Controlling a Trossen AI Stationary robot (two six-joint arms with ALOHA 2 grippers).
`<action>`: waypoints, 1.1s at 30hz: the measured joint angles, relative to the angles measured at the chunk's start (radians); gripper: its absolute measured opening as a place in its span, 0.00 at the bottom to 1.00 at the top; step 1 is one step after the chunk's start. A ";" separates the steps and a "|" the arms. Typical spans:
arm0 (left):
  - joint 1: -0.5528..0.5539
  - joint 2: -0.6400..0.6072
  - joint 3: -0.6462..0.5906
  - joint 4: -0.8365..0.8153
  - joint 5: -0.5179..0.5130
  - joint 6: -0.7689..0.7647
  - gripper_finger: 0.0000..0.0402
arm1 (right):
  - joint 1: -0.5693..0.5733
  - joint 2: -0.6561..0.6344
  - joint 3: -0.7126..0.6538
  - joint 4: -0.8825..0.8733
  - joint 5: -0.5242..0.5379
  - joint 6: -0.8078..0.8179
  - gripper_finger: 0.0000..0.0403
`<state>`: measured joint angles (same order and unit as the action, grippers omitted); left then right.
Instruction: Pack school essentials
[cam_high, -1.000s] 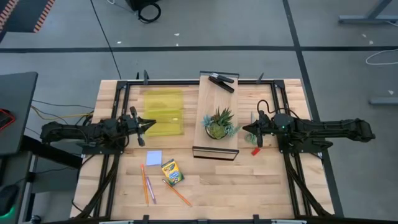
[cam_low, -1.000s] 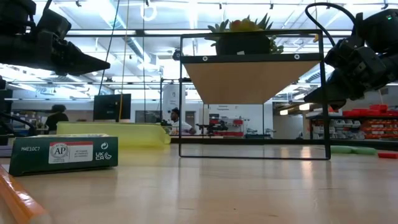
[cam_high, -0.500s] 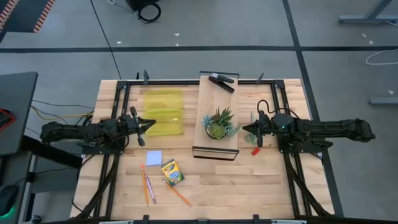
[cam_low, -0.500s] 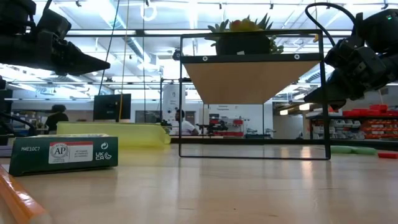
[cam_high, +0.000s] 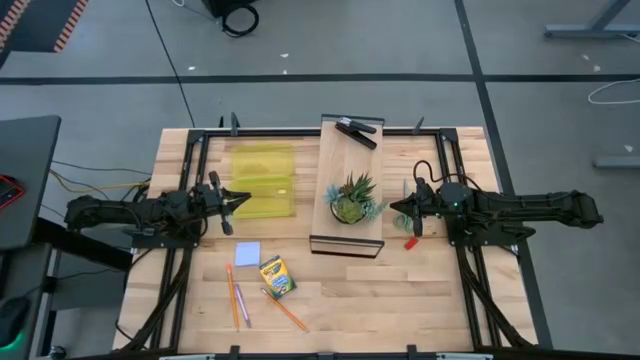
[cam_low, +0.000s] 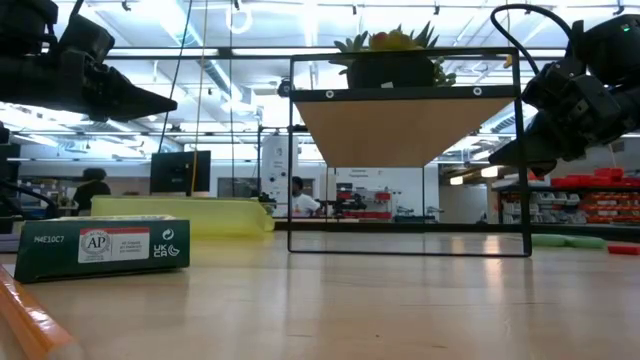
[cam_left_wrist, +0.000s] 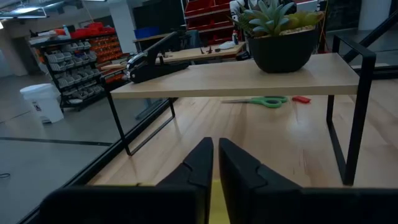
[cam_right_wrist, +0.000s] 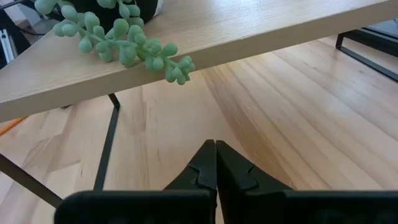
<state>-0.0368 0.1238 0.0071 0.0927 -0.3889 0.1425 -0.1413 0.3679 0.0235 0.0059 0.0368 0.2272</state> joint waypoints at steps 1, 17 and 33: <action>0.000 0.000 0.000 0.000 0.000 0.000 0.10 | 0.000 0.000 0.000 0.000 0.000 0.000 0.02; 0.000 0.000 0.000 0.000 0.000 0.000 0.09 | 0.000 0.000 0.000 0.000 0.000 0.000 0.02; 0.000 0.000 0.000 0.000 0.000 0.000 0.08 | 0.000 0.000 0.000 0.000 0.000 0.000 0.02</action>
<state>-0.0364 0.1238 0.0071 0.0929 -0.3889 0.1425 -0.1413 0.3679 0.0235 0.0055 0.0365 0.2269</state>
